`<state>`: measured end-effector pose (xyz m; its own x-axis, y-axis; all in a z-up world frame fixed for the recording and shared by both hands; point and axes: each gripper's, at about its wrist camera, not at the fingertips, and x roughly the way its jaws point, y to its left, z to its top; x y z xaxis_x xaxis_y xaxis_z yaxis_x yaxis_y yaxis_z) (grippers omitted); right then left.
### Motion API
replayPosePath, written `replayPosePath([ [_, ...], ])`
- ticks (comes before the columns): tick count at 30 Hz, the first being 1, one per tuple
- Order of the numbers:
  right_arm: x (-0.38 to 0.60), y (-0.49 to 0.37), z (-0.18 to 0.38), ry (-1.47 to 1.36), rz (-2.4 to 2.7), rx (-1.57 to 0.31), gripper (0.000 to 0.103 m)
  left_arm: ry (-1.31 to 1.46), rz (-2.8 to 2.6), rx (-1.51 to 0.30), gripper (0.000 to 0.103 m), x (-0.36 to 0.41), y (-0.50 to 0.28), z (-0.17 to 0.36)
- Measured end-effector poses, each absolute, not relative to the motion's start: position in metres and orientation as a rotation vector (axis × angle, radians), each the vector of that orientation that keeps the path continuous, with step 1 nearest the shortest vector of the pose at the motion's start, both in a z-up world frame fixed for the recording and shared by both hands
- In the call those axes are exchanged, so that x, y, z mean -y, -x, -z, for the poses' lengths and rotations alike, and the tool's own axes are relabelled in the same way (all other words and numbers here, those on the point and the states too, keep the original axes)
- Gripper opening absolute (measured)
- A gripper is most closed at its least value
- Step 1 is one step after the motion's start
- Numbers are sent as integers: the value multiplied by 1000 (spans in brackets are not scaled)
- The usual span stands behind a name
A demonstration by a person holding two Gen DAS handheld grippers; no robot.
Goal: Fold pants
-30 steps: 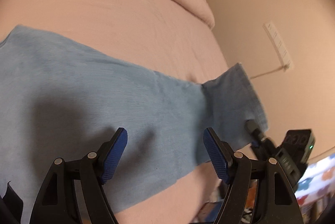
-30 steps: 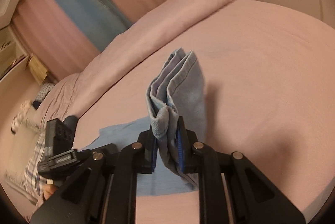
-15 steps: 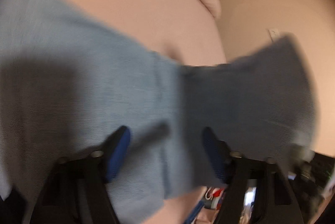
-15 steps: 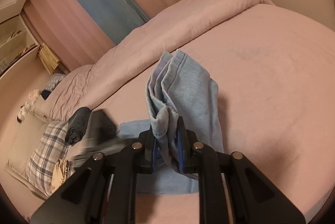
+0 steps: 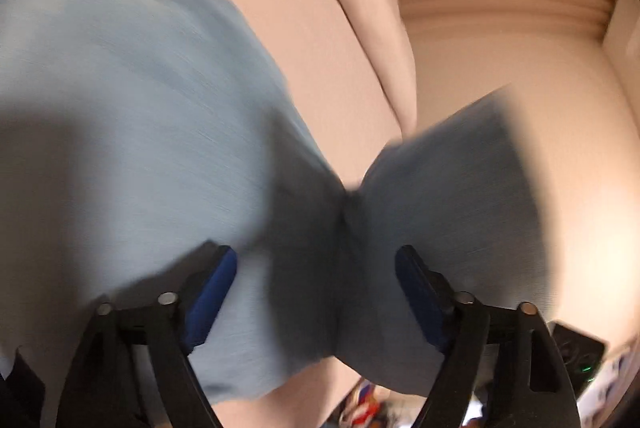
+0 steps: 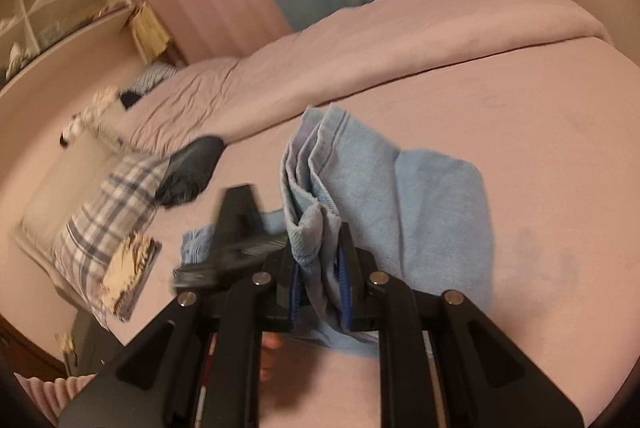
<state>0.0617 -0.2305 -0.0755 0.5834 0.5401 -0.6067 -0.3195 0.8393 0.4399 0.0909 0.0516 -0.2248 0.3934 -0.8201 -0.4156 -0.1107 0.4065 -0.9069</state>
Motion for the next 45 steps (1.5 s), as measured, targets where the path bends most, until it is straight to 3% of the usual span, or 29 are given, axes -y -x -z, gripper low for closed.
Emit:
replayPosePath([
  [5, 187, -67, 105, -198, -522, -853, 16, 1138, 575, -1021, 81, -98, -78, 217],
  [13, 155, -64, 126, -18, -485, -854, 16, 1080, 637, -1180, 82, -52, -113, 230],
  [14, 152, -64, 128, 2, -482, -851, 16, 1063, 631, -1185, 73, -50, -115, 229],
  [15, 150, -64, 129, 17, -479, -847, 16, 1028, 608, -1183, 53, -50, -116, 227],
  [16, 148, -64, 130, 35, -477, -843, 16, 1001, 599, -1173, 42, -52, -116, 223],
  [17, 142, -63, 133, 68, -473, -837, 16, 970, 595, -1154, 23, -59, -114, 216],
  [18, 139, -63, 134, 88, -470, -831, 16, 942, 586, -1137, 13, -57, -111, 217],
  [20, 129, -61, 137, 139, -458, -805, 16, 890, 575, -1095, 6, -65, -106, 212],
  [25, 105, -55, 138, 225, -492, -745, 16, 807, 524, -1037, 6, -85, -109, 211],
  [33, 82, -69, 166, 301, -516, -829, 21, 792, 485, -1153, 6, -74, -133, 246],
  [37, 100, -69, 165, 185, -602, -919, 31, 694, 405, -1118, 28, -95, -121, 222],
  [38, 112, -69, 159, 128, -627, -932, 31, 635, 374, -1094, 41, -99, -115, 209],
  [39, 128, -70, 151, 64, -648, -939, 31, 595, 358, -1071, 47, -104, -110, 199],
  [45, 232, -107, 102, -211, -514, -856, 34, 505, 417, -967, 47, -92, -84, 159],
])
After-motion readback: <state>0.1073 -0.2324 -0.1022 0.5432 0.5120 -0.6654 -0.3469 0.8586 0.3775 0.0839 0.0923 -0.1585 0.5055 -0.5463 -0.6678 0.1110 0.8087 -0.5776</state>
